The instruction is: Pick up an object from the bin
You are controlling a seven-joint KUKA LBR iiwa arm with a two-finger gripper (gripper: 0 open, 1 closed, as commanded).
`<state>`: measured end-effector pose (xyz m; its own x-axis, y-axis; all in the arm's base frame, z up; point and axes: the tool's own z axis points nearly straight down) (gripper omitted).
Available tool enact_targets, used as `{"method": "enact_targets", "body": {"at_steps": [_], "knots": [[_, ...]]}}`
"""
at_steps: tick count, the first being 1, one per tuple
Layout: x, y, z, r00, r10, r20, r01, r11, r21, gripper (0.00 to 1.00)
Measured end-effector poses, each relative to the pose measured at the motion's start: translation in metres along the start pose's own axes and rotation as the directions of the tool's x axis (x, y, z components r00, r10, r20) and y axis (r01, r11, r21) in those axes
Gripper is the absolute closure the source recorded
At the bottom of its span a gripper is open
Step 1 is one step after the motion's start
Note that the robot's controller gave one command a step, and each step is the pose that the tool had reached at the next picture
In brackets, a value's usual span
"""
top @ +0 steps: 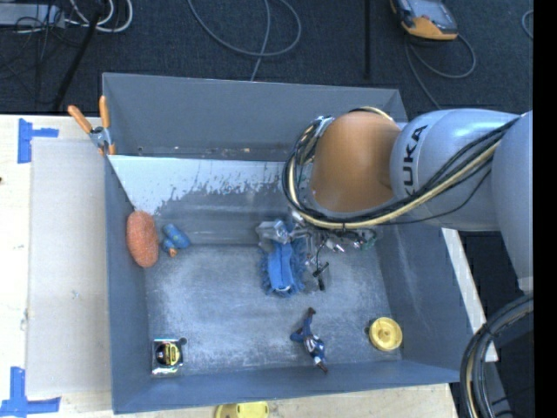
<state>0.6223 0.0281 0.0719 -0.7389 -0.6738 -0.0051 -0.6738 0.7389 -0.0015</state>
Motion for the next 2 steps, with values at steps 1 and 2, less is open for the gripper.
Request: {"method": "enact_targets", "body": {"at_steps": [1,2], "knots": [[-0.0094,0.0108,0.0011,0.990,-0.140,0.000,0.140,0.990,-0.001,1.00],[-0.0093,0.0108,0.0012,0.990,-0.140,0.000,0.140,0.990,-0.001,1.00]]}}
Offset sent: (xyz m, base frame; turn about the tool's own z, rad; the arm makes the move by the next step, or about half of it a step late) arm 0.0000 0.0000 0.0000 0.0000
